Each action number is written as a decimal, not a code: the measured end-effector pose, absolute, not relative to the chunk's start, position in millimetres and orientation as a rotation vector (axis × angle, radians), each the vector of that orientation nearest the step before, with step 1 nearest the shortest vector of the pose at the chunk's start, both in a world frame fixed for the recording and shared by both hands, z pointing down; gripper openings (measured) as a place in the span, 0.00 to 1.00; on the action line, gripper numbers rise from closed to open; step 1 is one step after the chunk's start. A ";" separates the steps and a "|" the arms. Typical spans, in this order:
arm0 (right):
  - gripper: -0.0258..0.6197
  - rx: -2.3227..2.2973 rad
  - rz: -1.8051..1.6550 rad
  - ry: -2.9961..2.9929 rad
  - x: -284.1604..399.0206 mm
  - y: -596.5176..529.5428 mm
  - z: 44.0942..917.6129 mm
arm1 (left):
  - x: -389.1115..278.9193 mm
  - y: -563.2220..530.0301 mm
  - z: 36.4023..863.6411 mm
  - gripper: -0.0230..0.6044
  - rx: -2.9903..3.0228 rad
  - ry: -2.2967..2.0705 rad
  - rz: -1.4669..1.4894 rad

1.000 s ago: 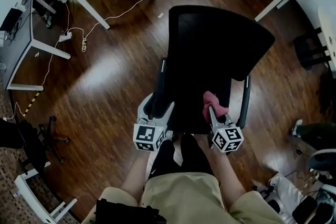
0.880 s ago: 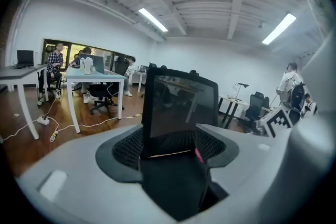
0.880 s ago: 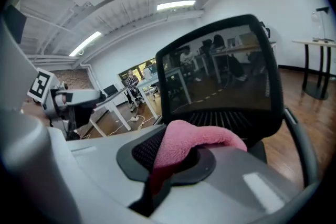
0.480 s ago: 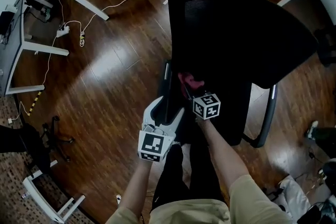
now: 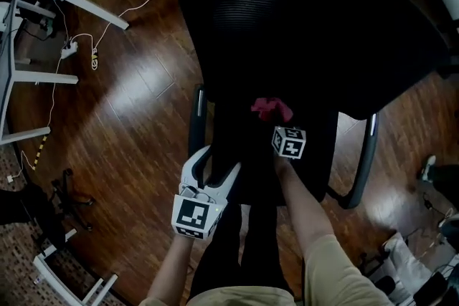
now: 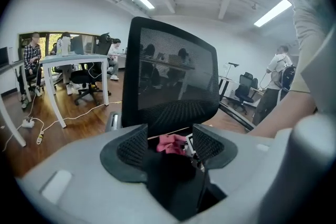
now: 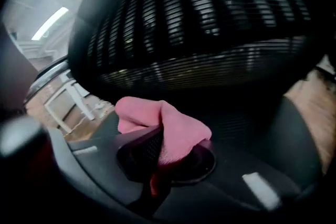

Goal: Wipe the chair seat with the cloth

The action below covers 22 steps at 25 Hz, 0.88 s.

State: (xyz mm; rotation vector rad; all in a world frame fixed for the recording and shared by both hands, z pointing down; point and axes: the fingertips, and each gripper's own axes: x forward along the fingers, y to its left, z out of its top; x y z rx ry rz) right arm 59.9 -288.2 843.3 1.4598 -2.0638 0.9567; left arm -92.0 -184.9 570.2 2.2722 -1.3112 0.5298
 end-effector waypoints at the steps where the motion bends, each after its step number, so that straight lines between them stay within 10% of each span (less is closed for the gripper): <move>1: 0.07 1.569 0.962 -1.974 110.1 -286.8 845.3 | -84.4 -184.3 572.8 0.45 2.282 -1.294 0.532; 8: 0.07 1.647 0.925 -1.747 270.7 -278.2 844.9 | -48.8 -189.0 579.8 0.45 2.295 -1.231 0.509; 17: 0.07 0.890 1.057 -2.439 -86.8 -229.8 791.8 | -78.7 -186.0 569.2 0.44 2.239 -1.278 0.517; 22: 0.07 0.870 1.171 -2.383 -139.0 -236.0 824.7 | -92.0 -175.4 570.7 0.43 2.214 -1.296 0.534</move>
